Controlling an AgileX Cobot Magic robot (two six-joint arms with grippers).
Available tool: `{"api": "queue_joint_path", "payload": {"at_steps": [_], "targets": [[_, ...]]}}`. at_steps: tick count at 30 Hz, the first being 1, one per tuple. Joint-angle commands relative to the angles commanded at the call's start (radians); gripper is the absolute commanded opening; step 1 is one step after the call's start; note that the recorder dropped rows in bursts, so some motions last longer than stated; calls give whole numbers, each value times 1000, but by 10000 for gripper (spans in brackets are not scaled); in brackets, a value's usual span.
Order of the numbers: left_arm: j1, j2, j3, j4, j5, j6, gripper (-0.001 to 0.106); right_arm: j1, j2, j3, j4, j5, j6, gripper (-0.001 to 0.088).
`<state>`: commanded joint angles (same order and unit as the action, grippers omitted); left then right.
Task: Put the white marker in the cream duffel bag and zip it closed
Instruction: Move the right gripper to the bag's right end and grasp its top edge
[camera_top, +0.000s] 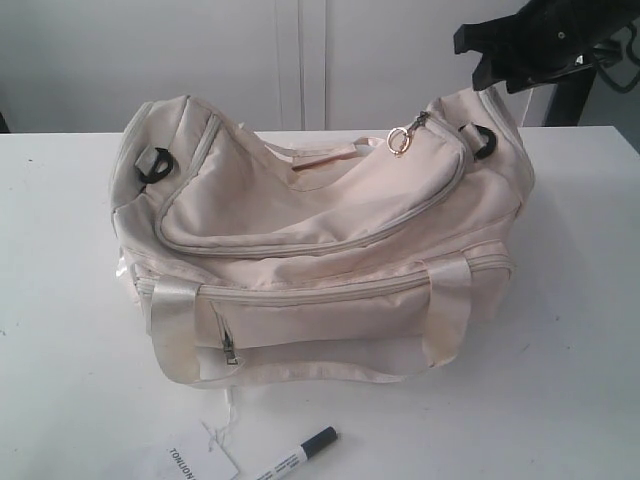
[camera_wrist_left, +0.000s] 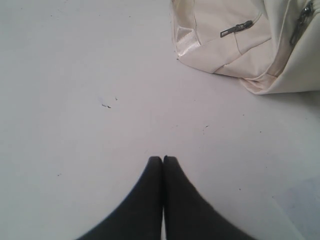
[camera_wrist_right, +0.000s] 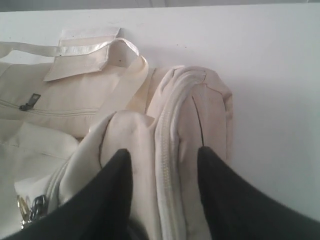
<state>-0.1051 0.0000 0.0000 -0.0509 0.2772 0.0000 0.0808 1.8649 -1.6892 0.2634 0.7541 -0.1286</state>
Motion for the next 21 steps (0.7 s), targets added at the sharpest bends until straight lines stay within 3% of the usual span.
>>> {"api": "queue_joint_path", "payload": {"at_steps": [9,11,14,15,21], "targets": [[0,0,0,0,0,0,0,0,53,0,16,11,0,442],[0,0,0,0,0,0,0,0,53,0,16,15,0,323],[0,0,0,0,0,0,0,0,53,0,16,27,0,59],[0,0,0,0,0,0,0,0,53,0,16,29,0,15],[0,0,0,0,0,0,0,0,19,0,18,53,0,0]]}}
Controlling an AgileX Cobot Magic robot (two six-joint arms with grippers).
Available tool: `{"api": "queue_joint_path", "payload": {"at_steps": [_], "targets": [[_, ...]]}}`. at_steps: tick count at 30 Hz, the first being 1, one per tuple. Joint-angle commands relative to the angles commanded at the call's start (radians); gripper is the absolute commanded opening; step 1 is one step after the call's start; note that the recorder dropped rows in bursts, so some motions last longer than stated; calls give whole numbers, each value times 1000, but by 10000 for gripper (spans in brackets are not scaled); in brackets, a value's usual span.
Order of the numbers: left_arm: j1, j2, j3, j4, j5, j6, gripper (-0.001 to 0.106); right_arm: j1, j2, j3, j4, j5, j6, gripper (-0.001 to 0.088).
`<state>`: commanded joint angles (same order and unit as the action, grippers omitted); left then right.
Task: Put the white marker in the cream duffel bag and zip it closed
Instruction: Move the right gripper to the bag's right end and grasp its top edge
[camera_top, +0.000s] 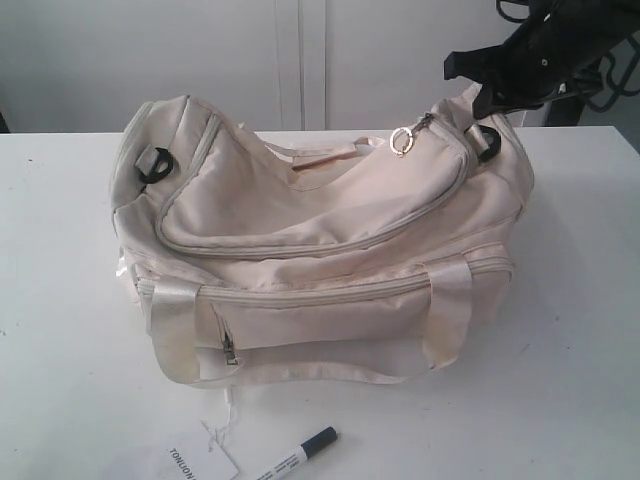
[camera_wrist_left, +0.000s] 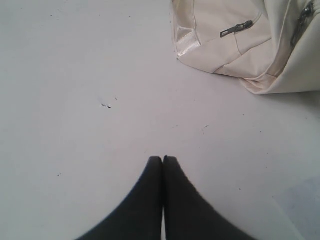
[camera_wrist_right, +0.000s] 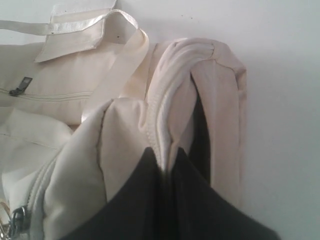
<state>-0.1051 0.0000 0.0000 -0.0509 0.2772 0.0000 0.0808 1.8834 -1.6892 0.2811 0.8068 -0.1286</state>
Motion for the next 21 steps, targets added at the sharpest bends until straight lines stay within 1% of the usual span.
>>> {"api": "queue_joint_path", "payload": {"at_steps": [7,21], "targets": [[0,0,0,0,0,0,0,0,-37,0,2,41,0,0],[0,0,0,0,0,0,0,0,-39,0,-1,-2,0,0]]}}
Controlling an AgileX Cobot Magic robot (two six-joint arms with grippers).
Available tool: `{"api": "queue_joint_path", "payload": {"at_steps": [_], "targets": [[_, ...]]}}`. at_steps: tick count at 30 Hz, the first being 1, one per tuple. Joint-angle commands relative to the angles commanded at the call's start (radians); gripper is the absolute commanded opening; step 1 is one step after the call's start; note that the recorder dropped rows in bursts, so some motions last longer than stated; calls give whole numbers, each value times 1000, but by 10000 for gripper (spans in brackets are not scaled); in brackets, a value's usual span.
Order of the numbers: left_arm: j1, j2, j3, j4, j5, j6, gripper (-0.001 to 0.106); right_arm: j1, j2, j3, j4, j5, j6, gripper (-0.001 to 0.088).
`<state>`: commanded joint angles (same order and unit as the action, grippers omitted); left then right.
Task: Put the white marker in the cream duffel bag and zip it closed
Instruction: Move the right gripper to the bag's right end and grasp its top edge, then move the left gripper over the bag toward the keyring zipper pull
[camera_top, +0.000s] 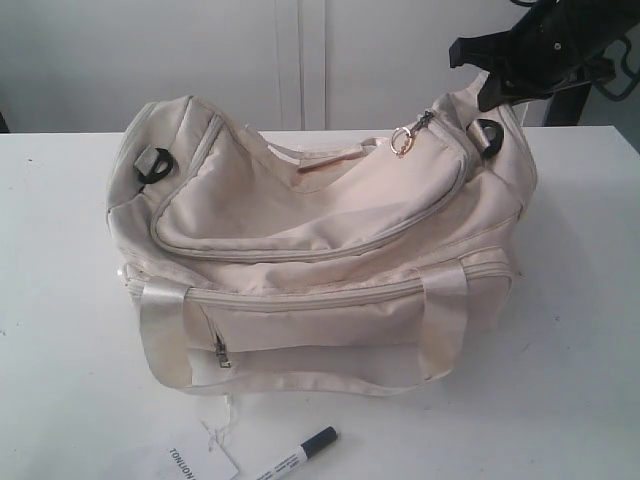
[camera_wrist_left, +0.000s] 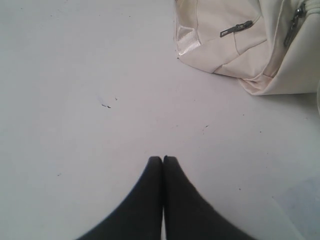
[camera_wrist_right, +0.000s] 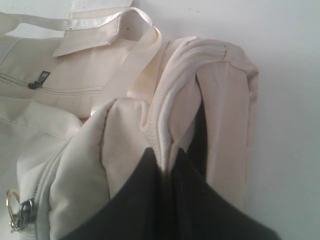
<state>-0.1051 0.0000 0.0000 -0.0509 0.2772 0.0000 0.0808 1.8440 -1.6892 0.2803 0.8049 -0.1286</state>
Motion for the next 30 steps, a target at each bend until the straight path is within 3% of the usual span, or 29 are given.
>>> {"api": "queue_joint_path", "payload": {"at_steps": [14,26,30], "targets": [[0,0,0,0,-3,0,0,0,0,0,0,-1,0,0],[0,0,0,-53,-244,-12,0,0,0,0,0,1,0,0],[0,0,0,-53,-269,-59,0,0,0,0,0,1,0,0]]}}
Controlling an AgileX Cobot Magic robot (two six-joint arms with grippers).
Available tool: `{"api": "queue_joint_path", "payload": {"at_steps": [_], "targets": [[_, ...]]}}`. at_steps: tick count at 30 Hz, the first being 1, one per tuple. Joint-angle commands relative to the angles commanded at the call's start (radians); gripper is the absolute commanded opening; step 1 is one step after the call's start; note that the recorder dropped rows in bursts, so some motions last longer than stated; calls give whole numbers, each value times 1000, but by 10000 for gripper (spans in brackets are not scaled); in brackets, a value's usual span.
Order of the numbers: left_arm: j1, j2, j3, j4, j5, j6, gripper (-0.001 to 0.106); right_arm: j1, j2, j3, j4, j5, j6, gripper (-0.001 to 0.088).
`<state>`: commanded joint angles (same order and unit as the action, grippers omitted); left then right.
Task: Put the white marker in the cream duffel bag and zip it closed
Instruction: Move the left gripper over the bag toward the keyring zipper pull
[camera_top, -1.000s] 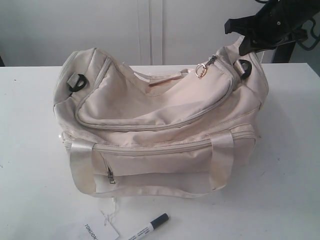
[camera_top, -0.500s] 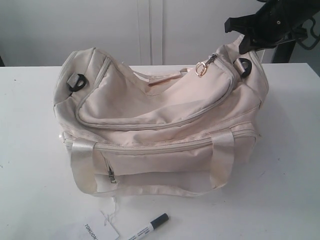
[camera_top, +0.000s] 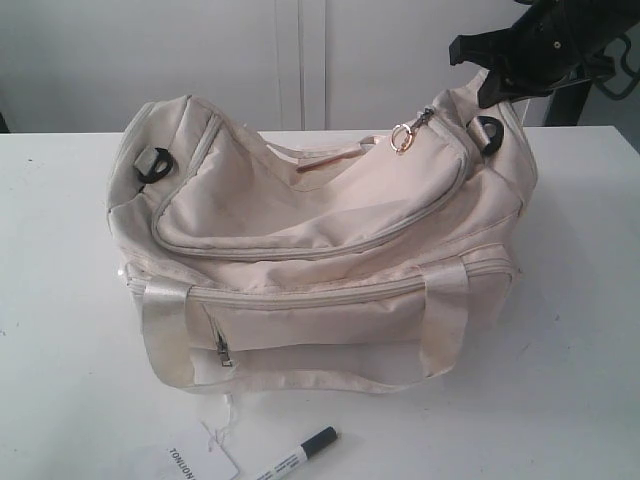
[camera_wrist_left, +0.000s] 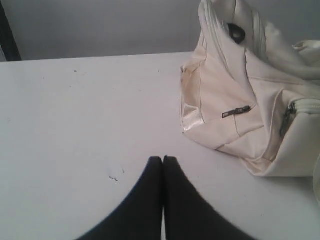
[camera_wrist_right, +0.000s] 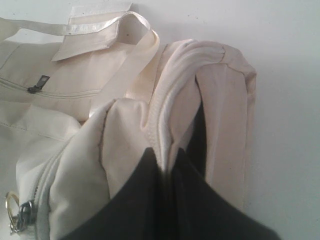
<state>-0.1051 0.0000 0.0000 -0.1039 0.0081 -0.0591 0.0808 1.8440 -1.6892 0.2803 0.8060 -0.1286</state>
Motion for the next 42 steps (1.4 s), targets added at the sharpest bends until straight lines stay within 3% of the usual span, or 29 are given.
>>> {"api": "queue_joint_path", "payload": {"at_steps": [14,20,30,38,42], "targets": [[0,0,0,0,-90,-65,0,0,0,0,0,0,0,0],[0,0,-8,0,-54,-87,0,0,0,0,0,0,0,0],[0,37,-155,0,140,-74,0,0,0,0,0,0,0,0],[0,220,-282,0,204,-74,0,0,0,0,0,0,0,0],[0,378,-405,2,270,-23,0,0,0,0,0,0,0,0]]}}
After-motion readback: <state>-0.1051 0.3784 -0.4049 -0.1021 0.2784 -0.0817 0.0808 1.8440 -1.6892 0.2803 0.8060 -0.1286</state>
